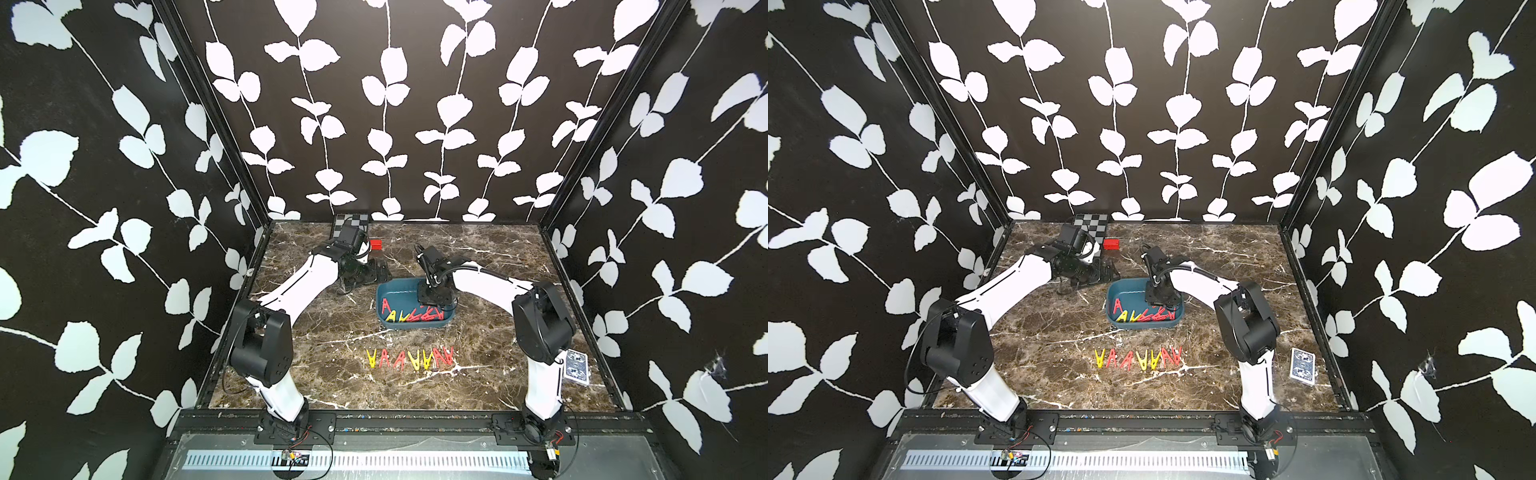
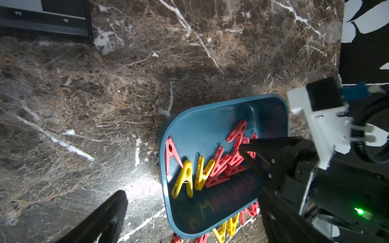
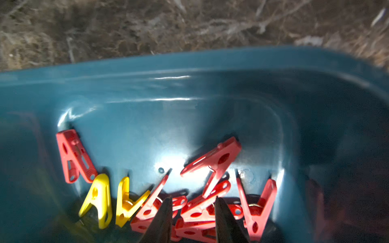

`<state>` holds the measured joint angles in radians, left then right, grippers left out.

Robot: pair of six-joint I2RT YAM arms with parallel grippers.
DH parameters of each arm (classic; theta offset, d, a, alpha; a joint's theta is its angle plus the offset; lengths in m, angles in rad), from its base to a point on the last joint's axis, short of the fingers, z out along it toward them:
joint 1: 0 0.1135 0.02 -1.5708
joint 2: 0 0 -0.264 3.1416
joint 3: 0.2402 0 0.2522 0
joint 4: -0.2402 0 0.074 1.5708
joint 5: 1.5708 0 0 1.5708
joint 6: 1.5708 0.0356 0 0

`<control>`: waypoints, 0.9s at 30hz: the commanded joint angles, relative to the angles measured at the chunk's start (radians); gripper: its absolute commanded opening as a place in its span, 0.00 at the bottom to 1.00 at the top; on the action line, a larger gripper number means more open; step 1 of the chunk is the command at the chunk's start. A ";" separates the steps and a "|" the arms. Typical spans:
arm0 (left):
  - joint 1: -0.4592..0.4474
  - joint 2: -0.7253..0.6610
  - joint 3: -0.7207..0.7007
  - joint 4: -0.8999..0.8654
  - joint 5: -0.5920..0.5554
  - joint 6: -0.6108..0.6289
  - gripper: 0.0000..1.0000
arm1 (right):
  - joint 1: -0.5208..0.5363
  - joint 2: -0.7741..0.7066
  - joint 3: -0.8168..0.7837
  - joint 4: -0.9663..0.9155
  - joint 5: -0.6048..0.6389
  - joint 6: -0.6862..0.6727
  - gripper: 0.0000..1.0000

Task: Take the clothespins out of the storage box
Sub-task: Pick up the clothespin from the storage box.

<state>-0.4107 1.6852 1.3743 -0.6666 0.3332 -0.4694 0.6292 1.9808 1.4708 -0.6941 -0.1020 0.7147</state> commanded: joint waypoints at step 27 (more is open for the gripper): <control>0.008 -0.001 0.019 -0.008 0.013 0.019 0.99 | -0.011 0.058 0.059 -0.078 0.072 -0.012 0.00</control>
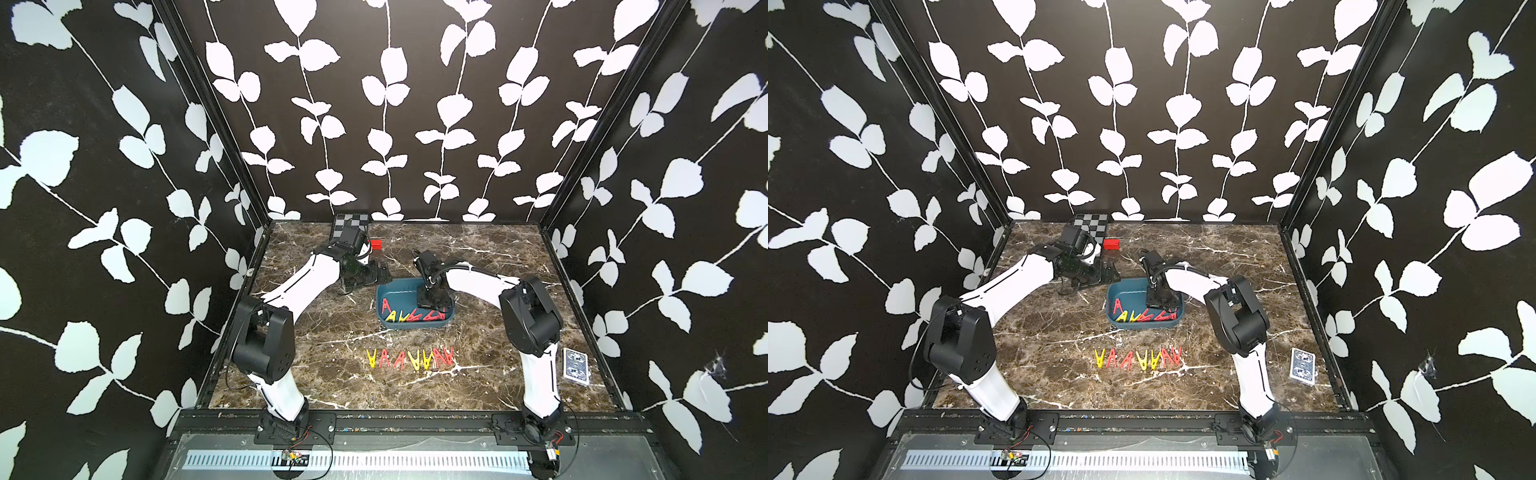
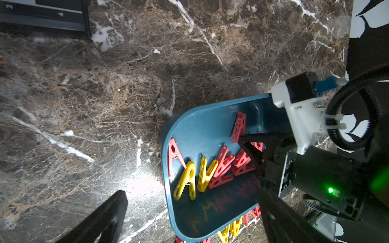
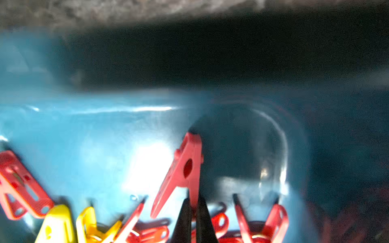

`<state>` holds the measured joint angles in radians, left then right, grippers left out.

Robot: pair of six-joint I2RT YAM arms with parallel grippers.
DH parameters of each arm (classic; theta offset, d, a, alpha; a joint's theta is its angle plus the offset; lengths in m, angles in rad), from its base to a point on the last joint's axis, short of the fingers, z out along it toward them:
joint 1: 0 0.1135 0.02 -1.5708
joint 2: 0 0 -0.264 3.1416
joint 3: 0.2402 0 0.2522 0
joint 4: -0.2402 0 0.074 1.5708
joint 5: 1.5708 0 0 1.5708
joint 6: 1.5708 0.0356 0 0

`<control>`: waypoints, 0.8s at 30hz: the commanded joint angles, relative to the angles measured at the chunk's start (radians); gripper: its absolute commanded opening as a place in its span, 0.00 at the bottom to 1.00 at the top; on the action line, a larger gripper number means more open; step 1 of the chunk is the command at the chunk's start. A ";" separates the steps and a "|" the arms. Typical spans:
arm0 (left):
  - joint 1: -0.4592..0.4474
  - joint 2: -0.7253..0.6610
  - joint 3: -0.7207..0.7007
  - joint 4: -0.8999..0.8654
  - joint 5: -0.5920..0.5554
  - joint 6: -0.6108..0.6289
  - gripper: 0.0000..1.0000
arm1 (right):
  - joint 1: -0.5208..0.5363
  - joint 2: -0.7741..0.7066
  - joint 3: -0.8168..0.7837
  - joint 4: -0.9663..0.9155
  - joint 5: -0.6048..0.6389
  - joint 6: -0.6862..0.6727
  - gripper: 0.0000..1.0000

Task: Take the clothespins out of the storage box
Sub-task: Pick up the clothespin from the storage box.

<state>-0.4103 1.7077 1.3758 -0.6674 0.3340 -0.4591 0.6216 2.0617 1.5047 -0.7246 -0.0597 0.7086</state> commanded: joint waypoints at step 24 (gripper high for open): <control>-0.095 -0.090 -0.019 0.098 0.128 -0.003 0.99 | 0.034 -0.453 -0.222 -0.086 0.097 0.002 0.00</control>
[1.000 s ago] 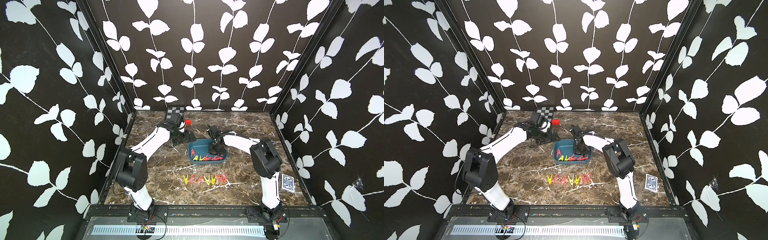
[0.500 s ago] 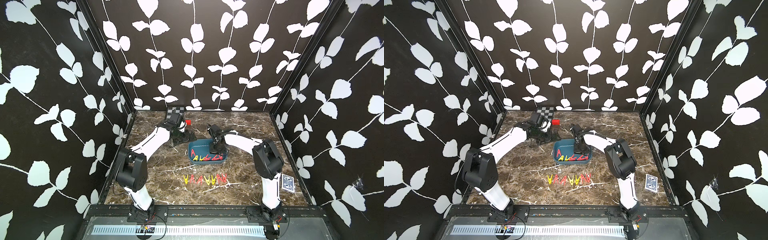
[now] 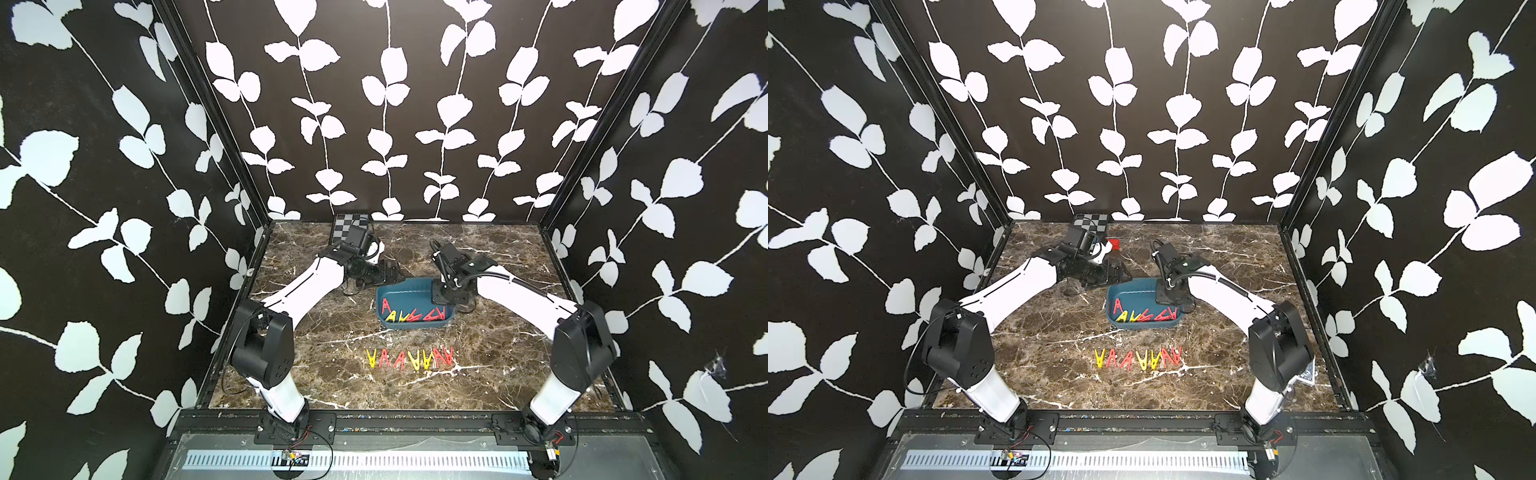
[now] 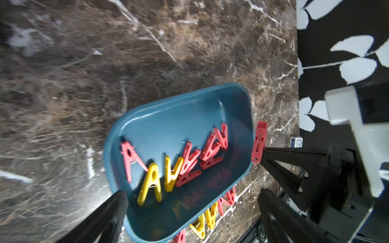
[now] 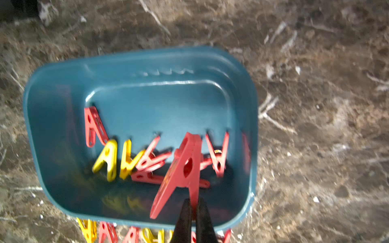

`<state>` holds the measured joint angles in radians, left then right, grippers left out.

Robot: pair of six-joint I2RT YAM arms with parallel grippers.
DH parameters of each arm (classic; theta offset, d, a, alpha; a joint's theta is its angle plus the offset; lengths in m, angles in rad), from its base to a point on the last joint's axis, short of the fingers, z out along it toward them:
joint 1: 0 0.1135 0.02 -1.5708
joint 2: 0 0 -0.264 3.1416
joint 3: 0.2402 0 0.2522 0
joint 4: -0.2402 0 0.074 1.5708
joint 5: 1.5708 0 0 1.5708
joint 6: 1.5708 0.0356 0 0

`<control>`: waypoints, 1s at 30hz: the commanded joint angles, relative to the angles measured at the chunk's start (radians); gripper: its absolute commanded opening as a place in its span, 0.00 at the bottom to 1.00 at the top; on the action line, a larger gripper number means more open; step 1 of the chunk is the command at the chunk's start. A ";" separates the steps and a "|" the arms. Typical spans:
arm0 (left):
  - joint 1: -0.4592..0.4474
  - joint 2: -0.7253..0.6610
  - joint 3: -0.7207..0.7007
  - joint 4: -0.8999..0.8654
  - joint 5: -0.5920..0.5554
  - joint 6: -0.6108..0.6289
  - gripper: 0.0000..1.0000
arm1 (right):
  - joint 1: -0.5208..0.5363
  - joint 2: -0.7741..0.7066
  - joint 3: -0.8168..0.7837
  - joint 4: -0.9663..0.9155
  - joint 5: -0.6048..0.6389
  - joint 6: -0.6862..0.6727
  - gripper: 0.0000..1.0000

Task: Take the clothespins out of the storage box
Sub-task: Pick up the clothespin from the storage box, then place the clothespin at the center of the board.

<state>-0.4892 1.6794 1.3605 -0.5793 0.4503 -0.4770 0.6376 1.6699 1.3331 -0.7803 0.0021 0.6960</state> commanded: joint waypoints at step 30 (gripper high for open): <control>-0.079 -0.306 -0.220 0.023 -0.088 -0.080 0.99 | 0.169 -0.329 -0.585 0.059 0.073 0.077 0.00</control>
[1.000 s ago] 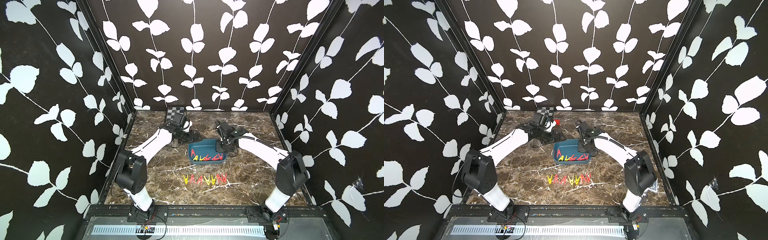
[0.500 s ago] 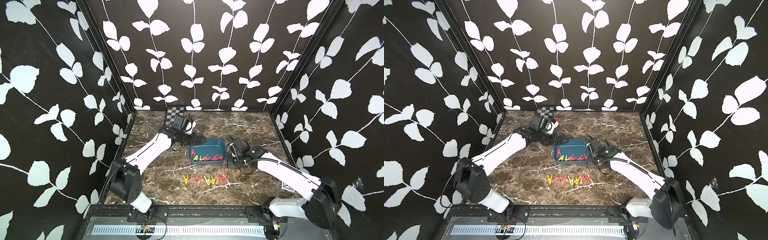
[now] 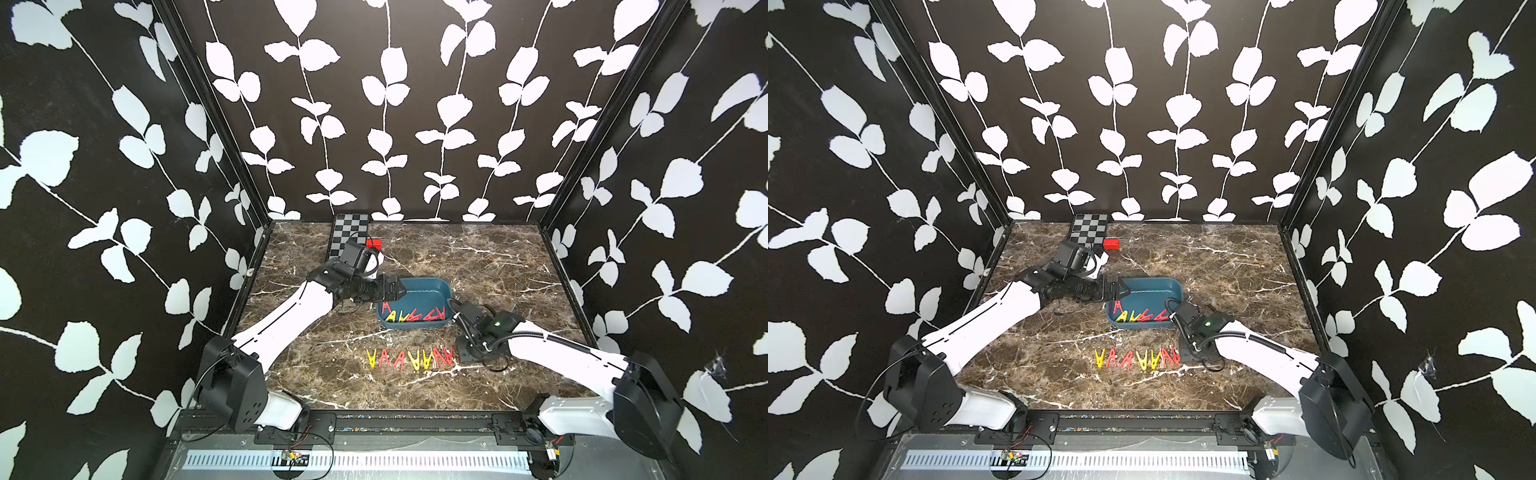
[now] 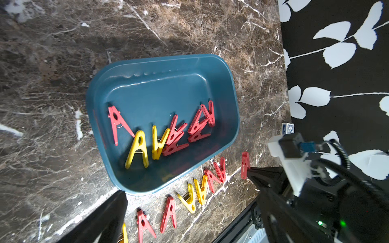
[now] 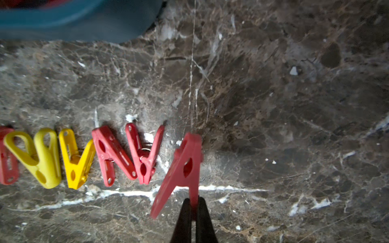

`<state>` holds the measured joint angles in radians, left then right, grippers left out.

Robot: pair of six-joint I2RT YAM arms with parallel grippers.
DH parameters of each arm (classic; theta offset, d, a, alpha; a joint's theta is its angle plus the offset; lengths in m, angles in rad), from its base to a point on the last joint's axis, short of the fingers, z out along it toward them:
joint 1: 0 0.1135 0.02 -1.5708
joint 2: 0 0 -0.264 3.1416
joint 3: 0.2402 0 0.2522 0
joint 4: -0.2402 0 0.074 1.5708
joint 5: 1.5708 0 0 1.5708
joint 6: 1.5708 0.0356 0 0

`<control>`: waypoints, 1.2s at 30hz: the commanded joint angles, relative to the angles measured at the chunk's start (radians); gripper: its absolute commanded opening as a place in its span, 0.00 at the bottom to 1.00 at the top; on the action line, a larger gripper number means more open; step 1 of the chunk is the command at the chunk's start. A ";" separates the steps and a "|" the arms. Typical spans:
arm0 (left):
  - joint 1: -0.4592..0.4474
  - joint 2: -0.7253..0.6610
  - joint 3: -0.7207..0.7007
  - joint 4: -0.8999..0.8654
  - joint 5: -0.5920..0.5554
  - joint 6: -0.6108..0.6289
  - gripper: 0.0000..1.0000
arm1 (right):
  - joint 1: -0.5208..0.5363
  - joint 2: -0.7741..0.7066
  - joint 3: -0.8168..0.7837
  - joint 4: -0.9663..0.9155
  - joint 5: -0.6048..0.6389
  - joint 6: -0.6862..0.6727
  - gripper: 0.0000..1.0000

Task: Take the clothespins out of the storage box
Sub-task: Place the clothespin at the center of the board.

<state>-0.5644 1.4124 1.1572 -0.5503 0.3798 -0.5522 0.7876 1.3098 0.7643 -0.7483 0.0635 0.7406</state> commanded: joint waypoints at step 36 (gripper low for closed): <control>-0.004 0.023 -0.003 -0.024 -0.081 0.001 0.99 | 0.085 -0.020 0.034 -0.020 0.076 0.048 0.42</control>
<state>-0.5644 1.4208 1.1427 -0.5549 0.3195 -0.5575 0.8700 1.3388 0.7513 -0.7155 0.0975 0.8021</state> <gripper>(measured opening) 0.990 0.407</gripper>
